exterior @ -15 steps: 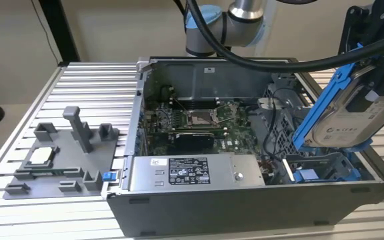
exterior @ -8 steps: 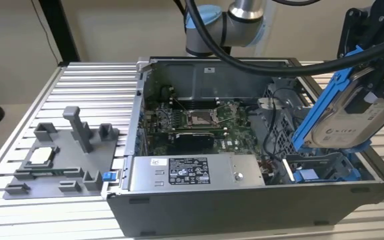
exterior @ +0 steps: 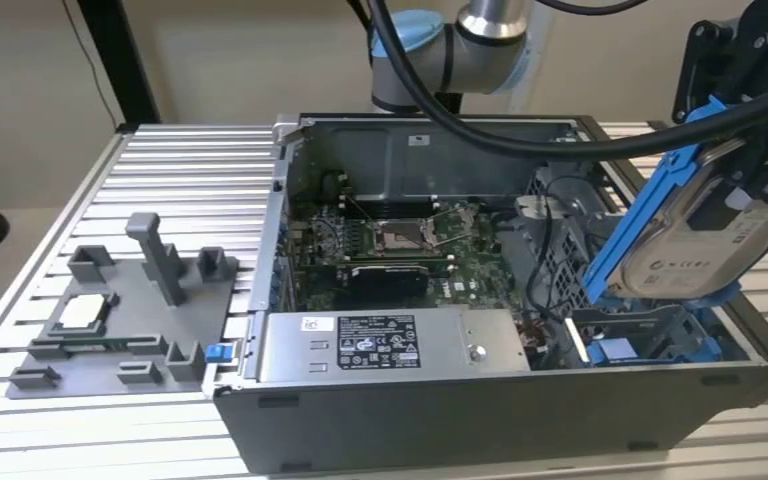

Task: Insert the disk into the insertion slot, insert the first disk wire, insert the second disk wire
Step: 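Insert the disk into the insertion slot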

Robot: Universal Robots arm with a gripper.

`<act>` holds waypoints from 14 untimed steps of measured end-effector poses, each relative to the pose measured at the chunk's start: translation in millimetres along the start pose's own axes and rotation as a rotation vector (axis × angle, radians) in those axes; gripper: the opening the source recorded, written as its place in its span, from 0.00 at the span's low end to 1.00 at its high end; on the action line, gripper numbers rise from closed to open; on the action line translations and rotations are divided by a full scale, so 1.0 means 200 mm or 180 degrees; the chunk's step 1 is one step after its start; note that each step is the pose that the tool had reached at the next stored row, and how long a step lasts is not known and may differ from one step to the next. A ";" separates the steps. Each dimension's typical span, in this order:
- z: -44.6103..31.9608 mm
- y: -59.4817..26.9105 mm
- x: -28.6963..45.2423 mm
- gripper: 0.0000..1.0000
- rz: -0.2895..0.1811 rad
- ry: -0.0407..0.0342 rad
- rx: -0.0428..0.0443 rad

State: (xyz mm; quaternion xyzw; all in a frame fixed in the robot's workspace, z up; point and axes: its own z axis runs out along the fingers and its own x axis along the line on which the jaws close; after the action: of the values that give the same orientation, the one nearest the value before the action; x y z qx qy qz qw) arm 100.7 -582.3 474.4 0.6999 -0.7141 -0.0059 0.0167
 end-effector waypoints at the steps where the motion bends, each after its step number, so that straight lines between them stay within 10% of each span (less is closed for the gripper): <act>1: 0.001 0.000 0.000 0.00 0.0000 0.0000 0.0000; 14: 0.021 -0.001 0.000 0.00 0.0000 0.0000 0.0000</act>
State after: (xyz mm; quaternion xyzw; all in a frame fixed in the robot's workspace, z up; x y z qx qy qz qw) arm 100.7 -582.3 470.2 0.6998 -0.7141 -0.0058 0.0167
